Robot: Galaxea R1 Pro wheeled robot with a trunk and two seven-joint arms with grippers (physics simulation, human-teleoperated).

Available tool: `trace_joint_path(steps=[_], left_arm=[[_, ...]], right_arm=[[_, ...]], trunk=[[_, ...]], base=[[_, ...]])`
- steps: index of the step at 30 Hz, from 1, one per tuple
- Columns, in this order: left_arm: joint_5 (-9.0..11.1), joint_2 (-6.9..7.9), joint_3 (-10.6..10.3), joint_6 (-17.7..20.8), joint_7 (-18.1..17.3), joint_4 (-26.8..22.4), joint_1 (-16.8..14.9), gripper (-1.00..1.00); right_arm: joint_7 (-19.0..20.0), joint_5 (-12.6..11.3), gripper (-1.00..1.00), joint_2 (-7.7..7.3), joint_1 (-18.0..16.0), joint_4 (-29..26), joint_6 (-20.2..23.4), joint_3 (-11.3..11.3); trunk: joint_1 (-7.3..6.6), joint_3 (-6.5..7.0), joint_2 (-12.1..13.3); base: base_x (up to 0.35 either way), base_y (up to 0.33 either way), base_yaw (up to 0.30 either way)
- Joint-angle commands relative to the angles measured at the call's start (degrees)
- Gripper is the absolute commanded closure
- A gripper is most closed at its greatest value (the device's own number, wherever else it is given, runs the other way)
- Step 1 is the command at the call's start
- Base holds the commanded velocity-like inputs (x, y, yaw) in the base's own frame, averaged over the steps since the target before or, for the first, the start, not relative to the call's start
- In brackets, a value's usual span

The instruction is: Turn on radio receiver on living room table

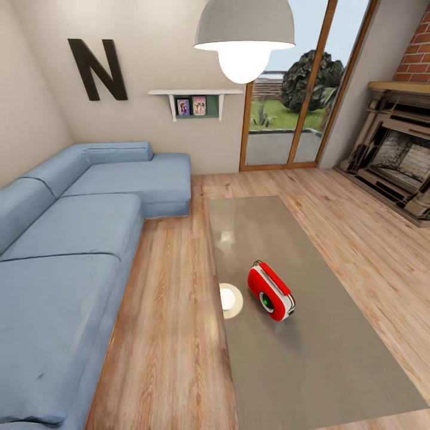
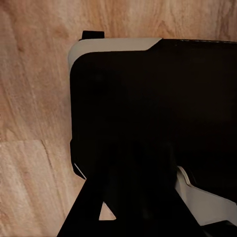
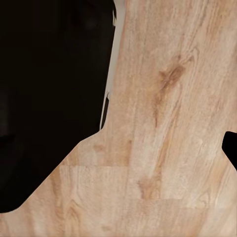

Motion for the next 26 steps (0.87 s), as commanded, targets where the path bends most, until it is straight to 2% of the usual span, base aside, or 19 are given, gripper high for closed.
trace_joint_path(steps=[1, 26], left_arm=[[-0.11, 0.00, -0.01, -0.02, -0.01, -0.06, 0.00, 1.00], [-0.63, 0.10, -0.25, -0.18, -0.04, -0.64, 0.00, 1.00]], right_arm=[[0.00, 0.01, -1.00, 0.00, 0.00, -0.01, 0.01, 0.00], [-0.33, 0.69, -1.00, -0.06, -0.01, -0.13, 0.03, 0.29]], trunk=[[0.00, 0.00, 0.00], [0.00, 0.00, 0.00]], base=[[0.000, 0.000, 0.000], [0.000, 0.000, 0.000]])
